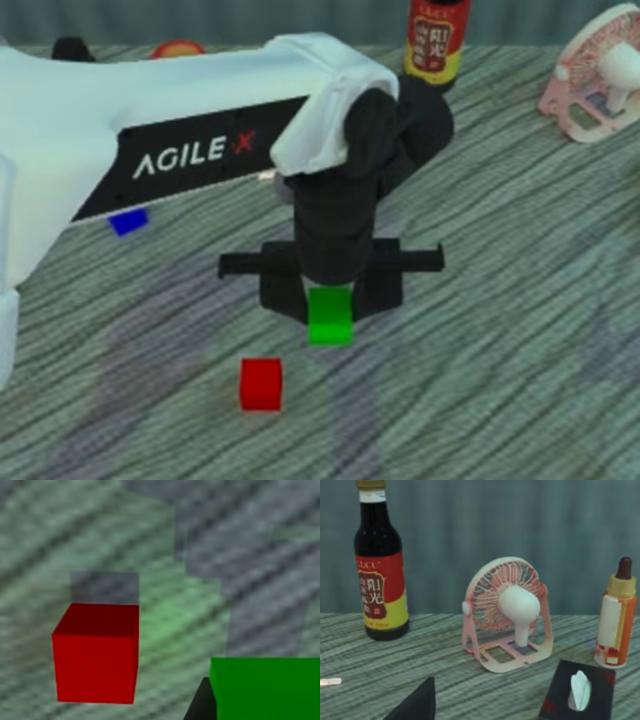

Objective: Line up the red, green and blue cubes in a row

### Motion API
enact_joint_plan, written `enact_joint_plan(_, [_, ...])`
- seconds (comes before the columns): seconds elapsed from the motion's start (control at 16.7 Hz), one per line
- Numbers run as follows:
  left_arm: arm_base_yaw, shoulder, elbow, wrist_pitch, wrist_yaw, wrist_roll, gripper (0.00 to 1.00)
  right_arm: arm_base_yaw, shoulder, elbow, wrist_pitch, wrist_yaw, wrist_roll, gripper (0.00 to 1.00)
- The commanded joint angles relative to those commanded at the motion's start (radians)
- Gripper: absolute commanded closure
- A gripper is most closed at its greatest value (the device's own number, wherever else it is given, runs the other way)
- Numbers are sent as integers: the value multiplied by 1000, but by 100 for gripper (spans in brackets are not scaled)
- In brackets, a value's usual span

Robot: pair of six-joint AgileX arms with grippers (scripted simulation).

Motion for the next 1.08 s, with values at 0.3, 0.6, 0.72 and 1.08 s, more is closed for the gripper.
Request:
enact_joint_plan(0.3, [-42,-5,7,-5,-2,-40,100,0,0,0,0,0,0,0])
enact_joint_plan(0.6, [-40,17,-52,70,-1,-37,100,0,0,0,0,0,0,0])
enact_joint_plan(0.72, [-40,39,-102,150,-1,-38,100,0,0,0,0,0,0,0])
enact_joint_plan(1.08, [-42,68,-170,246,-1,-39,100,0,0,0,0,0,0,0])
